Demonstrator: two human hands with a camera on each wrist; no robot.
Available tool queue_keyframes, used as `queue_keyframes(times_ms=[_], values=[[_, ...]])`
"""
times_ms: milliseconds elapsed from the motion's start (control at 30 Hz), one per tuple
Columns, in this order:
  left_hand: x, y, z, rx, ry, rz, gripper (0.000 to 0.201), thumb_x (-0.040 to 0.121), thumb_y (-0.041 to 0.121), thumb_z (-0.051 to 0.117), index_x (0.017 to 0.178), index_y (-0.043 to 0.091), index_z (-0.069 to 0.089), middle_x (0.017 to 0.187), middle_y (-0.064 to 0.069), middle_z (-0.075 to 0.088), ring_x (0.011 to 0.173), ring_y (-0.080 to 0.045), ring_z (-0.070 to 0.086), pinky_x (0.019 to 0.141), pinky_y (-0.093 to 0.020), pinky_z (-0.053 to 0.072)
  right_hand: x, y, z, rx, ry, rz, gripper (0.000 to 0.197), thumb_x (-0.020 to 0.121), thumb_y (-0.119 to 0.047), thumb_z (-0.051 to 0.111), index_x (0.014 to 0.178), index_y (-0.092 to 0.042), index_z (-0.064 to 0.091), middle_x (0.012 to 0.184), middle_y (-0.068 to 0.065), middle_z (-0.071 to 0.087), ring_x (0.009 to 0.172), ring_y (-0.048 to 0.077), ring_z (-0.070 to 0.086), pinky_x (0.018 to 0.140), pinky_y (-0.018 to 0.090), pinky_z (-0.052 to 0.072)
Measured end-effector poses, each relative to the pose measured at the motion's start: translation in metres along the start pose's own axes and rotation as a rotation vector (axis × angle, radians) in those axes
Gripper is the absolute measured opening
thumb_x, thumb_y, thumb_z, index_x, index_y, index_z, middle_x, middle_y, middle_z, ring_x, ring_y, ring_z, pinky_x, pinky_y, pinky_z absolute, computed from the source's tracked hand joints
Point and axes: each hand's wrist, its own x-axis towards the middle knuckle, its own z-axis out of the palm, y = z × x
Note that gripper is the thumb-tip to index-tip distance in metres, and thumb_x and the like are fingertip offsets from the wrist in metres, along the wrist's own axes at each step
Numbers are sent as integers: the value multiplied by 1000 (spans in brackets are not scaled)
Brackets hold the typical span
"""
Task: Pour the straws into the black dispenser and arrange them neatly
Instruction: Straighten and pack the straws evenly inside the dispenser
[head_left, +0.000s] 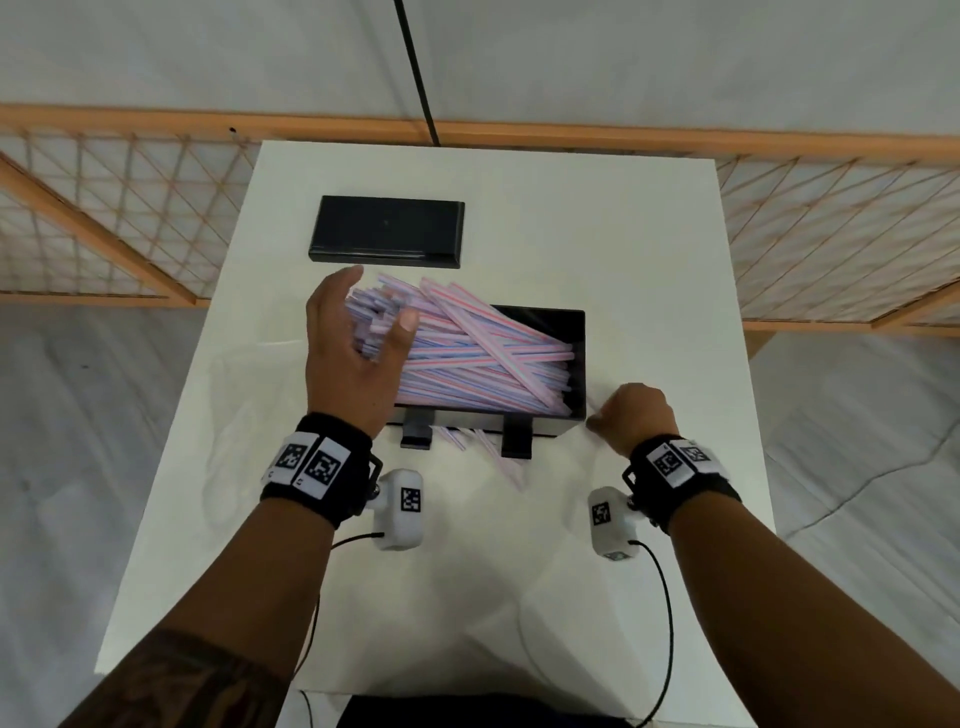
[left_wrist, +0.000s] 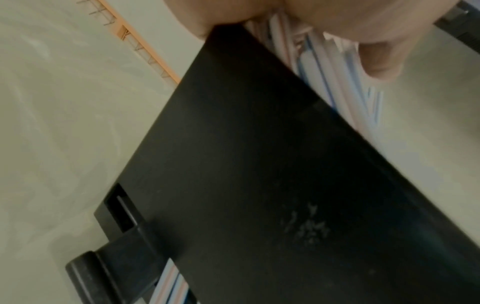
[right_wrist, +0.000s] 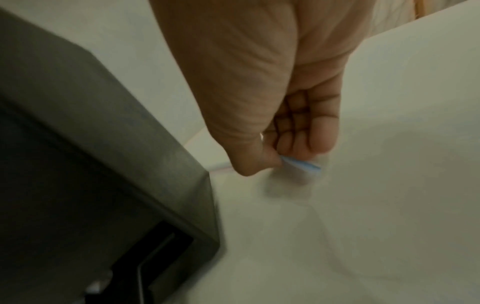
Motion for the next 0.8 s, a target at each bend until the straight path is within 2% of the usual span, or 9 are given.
queue_keyframes(times_ms=[67, 200, 300, 400, 467, 600, 667, 733, 800], values=[[0, 0, -3, -46, 19, -36, 69, 90, 65, 54, 146, 28, 38, 146, 7, 41, 128, -9, 49, 95, -16, 47, -12, 6, -16, 89, 29, -1, 34, 75, -41, 68, 80, -7, 70, 76, 7, 68, 83, 31, 68, 67, 28, 43], [1, -1, -9, -90, 27, -84, 65, 94, 60, 50, 148, 26, 36, 146, 7, 42, 128, -4, 45, 87, 1, 40, -60, -3, -68, 474, 465, -122, 9, 81, -23, 70, 79, -16, 65, 72, -5, 67, 68, 13, 62, 61, 20, 42], [2, 0, -11, -115, 29, -91, 65, 94, 61, 48, 147, 26, 37, 146, 7, 45, 128, -4, 45, 96, -10, 43, -95, -39, -101, 539, 680, -479, 7, 81, -12, 66, 79, -13, 60, 70, -7, 62, 64, 12, 57, 61, 8, 39], [4, 2, -10, -121, 12, -113, 62, 93, 65, 43, 143, 28, 41, 144, 4, 48, 130, -12, 48, 106, -34, 46, -100, -79, -91, 382, 477, -803, 14, 77, -6, 63, 78, -15, 53, 64, -5, 53, 58, 14, 48, 58, 24, 43], [9, 7, -9, -93, -27, -115, 61, 92, 69, 40, 139, 31, 45, 141, 5, 50, 128, -14, 50, 107, -39, 46, -99, -91, -81, 274, 373, -869, 16, 75, -9, 64, 78, -18, 51, 63, -5, 53, 57, 14, 45, 57, 34, 45], [20, 12, -7, -5, -73, -50, 52, 98, 60, 41, 136, 26, 50, 140, 6, 52, 124, -14, 51, 102, -29, 42, -85, -84, -75, 486, 413, -754, 17, 85, -19, 69, 95, -21, 55, 74, -3, 55, 67, 14, 52, 63, 26, 45], [18, 9, -6, 13, -74, -37, 50, 98, 56, 43, 135, 23, 51, 138, 4, 53, 121, -12, 51, 97, -23, 40, -80, -83, -60, 316, 384, -760, 22, 86, -29, 67, 105, -24, 58, 88, -6, 59, 80, 15, 58, 74, 34, 48], [13, 6, -4, 23, -79, 8, 47, 98, 54, 47, 131, 22, 52, 134, 2, 53, 118, -12, 52, 95, -22, 42, -80, -85, -40, 149, 401, -754, 23, 86, -37, 61, 106, -26, 62, 95, -10, 61, 88, 17, 61, 81, 37, 42], [10, 2, -1, 70, -95, 52, 46, 97, 54, 48, 129, 21, 52, 131, 1, 54, 117, -15, 52, 95, -25, 43, -84, -86, -30, 255, 434, -737, 17, 89, -33, 59, 104, -26, 64, 96, -11, 61, 88, 13, 61, 84, 37, 38]])
